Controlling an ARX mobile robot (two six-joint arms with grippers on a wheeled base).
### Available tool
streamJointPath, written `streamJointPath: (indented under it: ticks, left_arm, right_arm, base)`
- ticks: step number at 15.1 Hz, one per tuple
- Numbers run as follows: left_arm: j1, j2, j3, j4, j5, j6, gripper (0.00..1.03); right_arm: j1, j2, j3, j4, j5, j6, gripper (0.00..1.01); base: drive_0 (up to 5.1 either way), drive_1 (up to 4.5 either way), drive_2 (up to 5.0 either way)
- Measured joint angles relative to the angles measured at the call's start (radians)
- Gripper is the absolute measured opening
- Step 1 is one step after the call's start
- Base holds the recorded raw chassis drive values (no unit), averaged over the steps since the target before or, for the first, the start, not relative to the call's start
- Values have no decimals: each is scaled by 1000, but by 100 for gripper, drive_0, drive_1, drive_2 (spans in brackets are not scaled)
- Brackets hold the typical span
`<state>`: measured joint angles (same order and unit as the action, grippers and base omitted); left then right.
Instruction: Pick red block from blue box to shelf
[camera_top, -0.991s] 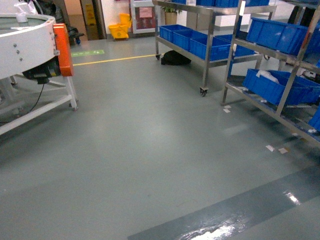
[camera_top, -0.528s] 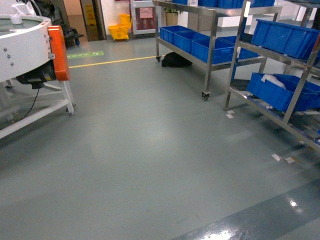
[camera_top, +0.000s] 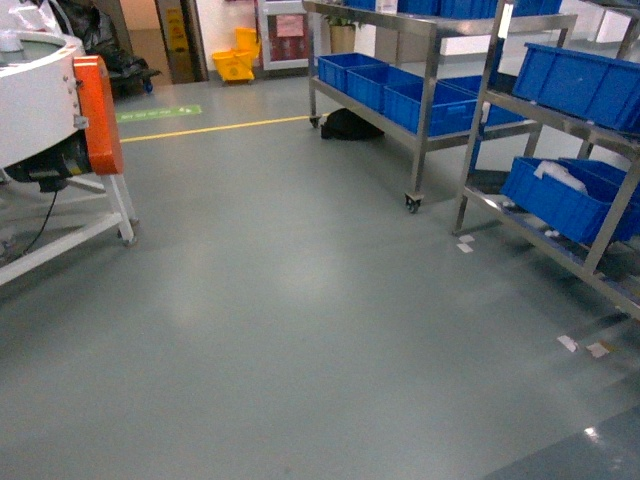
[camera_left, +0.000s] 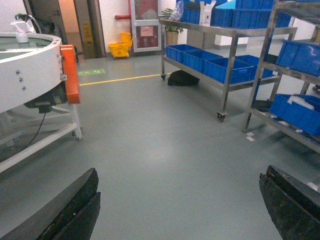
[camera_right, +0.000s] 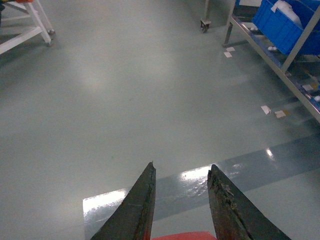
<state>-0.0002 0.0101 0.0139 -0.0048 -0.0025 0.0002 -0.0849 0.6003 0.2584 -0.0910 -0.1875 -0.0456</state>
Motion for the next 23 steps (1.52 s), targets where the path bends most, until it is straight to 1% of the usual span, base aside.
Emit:
streamJointPath:
  ticks: [18, 23]
  left_arm:
    - [0, 0, 0, 2, 0, 0, 98]
    - [1, 0, 0, 1, 2, 0, 98]
  right_arm:
    - [0, 0, 0, -1, 0, 0, 26]
    - [1, 0, 0, -3, 0, 0, 26]
  base:
    - [3, 409, -404]
    - [-134, 277, -544]
